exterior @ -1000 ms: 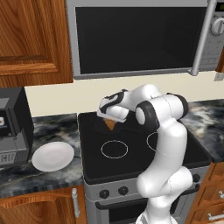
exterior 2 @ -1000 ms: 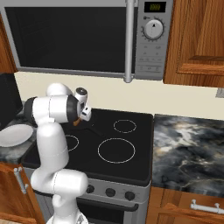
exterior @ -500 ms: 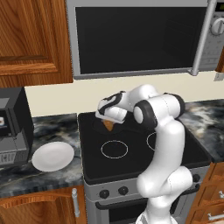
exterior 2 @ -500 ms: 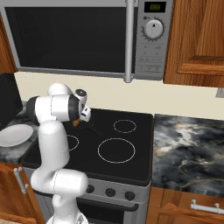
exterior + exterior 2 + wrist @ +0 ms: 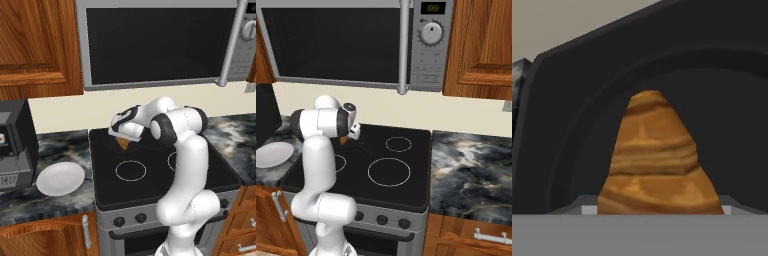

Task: Pick the croissant and place it on the pan. Then turn on the stove to warm the croissant.

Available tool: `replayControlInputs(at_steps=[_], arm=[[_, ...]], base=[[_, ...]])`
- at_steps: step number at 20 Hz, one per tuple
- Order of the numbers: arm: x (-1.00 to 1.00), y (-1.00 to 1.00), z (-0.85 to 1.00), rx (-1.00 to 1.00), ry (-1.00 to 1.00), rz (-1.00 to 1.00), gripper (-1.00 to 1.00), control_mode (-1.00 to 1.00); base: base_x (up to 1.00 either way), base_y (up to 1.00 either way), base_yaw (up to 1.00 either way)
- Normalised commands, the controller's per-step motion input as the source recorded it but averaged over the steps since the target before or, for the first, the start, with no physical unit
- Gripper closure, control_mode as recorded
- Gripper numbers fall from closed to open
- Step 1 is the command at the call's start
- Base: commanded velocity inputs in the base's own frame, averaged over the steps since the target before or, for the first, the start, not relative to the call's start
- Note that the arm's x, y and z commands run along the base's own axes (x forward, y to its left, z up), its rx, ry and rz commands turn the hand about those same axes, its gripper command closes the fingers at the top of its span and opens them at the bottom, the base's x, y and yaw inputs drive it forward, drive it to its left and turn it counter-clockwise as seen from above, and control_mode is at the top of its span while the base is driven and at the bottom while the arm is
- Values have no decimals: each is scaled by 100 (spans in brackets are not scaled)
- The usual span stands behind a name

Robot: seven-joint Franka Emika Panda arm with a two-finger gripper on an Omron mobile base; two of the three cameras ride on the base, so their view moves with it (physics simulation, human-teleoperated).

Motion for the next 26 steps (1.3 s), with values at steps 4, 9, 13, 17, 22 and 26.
replayControlInputs(at_steps=[4,9,13,17,22,26], arm=[[19,1,-16,0,0,0,100,-100],[8,1,-16,0,0,0,100,-100],[0,0,-16,0,0,0,-100,-100],[0,0,-6,0,0,0,-100,-100],[0,0,-1,0,0,0,-100,-100],[0,0,0,0,0,0,-100,-100]], base=[[0,0,0],[0,0,0],[0,0,0],[0,0,0],[0,0,0],[0,0,0]])
